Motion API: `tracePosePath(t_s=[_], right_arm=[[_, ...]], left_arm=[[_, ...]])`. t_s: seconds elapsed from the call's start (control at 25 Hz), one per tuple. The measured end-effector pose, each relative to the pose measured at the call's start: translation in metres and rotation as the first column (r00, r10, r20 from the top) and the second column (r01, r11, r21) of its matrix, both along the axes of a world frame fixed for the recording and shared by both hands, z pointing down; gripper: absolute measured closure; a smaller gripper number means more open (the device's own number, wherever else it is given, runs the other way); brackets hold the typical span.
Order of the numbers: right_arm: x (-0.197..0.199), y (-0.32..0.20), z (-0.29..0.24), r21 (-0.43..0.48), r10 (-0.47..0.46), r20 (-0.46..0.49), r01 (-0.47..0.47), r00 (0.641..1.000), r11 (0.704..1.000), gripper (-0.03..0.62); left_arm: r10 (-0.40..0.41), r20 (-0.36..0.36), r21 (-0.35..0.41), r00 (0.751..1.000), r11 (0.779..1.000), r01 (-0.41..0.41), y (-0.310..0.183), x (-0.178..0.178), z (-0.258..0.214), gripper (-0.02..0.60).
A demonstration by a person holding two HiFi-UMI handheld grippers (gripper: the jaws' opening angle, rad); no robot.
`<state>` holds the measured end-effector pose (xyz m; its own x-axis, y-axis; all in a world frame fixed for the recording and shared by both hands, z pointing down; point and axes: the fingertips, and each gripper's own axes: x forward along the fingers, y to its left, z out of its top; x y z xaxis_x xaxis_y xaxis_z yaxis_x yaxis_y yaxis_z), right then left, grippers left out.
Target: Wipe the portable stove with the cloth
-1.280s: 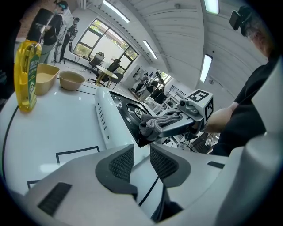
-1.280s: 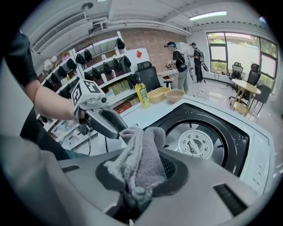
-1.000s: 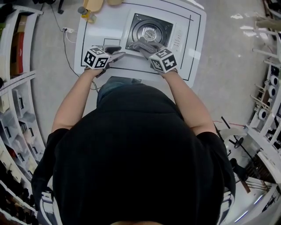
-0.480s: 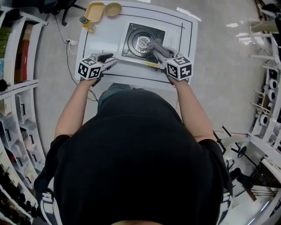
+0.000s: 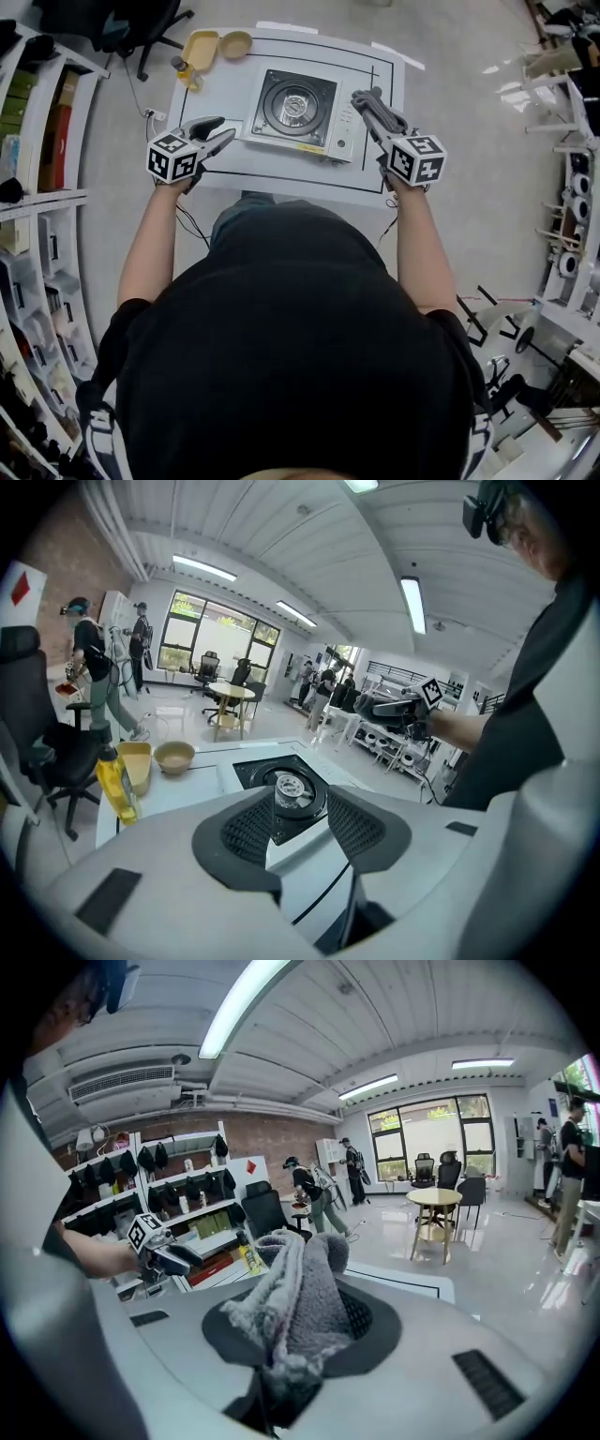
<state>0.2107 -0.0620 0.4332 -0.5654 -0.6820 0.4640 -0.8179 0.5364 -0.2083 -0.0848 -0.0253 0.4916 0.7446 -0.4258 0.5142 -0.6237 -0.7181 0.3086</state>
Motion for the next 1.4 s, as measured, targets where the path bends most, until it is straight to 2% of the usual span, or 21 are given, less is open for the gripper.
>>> tracePosePath(t_s=[0.16,0.32,0.52,0.76,1.0,1.4], right_arm=[[0.022,0.007,-0.023,0.038,0.034,0.008,-0.034,0.999,0.999,0.479],[0.039,0.006,-0.043,0.073,0.067,0.011,-0.067,0.998,0.995,0.477],[0.051,0.011,-0.067,0.107,0.087,0.033,-0.09,0.996,0.99,0.477],[0.059,0.018,-0.078,0.125,0.092,0.04,-0.096,0.995,0.988,0.477],[0.061,0.024,-0.085,0.131,0.088,0.026,-0.09,0.996,0.987,0.477],[0.066,0.03,-0.084,0.125,0.079,0.015,-0.08,0.997,0.989,0.477]], left_arm=[[-0.032,0.001,0.049,0.999,0.998,0.032,-0.002,0.009,-0.031,0.397],[-0.09,0.041,0.082,0.995,0.993,0.087,-0.009,0.014,-0.054,0.414],[-0.141,-0.01,0.152,0.99,0.978,0.141,-0.016,0.017,-0.098,0.436],[-0.169,-0.033,0.241,0.985,0.955,0.172,-0.018,0.019,-0.134,0.463],[-0.178,-0.038,0.255,0.983,0.95,0.182,-0.016,0.018,-0.14,0.472],[-0.158,-0.014,0.242,0.987,0.958,0.157,-0.008,0.025,-0.13,0.472]])
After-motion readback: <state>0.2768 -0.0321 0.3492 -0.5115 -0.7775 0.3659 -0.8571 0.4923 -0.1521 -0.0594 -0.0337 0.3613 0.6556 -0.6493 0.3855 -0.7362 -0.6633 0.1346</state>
